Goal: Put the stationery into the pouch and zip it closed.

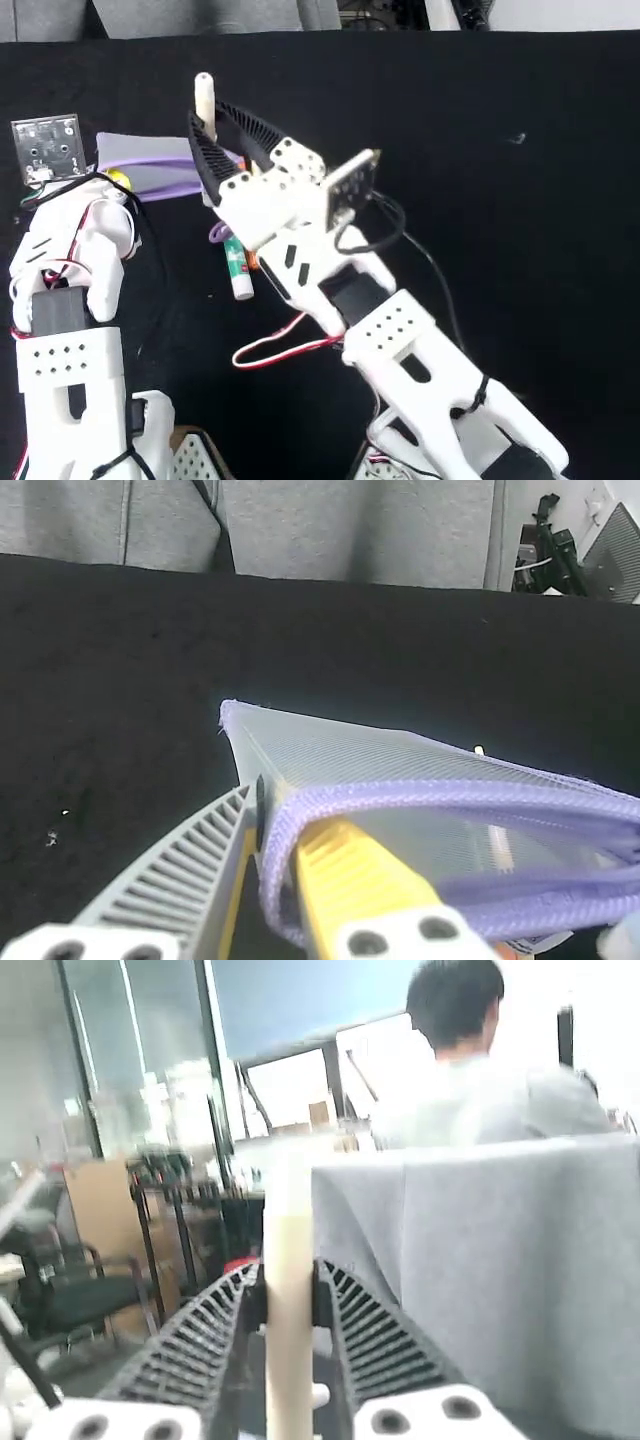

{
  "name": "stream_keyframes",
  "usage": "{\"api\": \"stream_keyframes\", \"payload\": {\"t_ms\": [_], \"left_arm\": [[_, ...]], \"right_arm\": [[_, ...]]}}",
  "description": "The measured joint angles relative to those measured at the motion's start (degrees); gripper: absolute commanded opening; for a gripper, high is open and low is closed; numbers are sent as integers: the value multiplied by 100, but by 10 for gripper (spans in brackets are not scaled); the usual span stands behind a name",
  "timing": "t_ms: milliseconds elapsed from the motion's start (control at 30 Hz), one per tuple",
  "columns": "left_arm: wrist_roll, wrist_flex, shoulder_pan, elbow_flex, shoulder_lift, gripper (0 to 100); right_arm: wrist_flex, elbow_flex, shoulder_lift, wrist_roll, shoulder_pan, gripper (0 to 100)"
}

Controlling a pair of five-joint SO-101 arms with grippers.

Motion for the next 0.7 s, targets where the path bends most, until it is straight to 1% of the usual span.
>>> {"api": "stream_keyframes", "payload": {"t_ms": [100, 233, 433, 567, 700], "left_arm": [[0, 0, 0, 0, 0, 29], [0, 0, 9, 0, 0, 29], [0, 0, 9, 0, 0, 29], [0, 0, 18, 0, 0, 29], [0, 0, 18, 0, 0, 29]], "right_arm": [[-211, 9, 0, 290, -18, 11], [-589, 97, 0, 958, -246, 11], [-1521, 501, 0, 1908, -668, 11], [-1785, 686, 0, 2101, -695, 11], [-1837, 853, -9, 2110, -712, 11]]}}
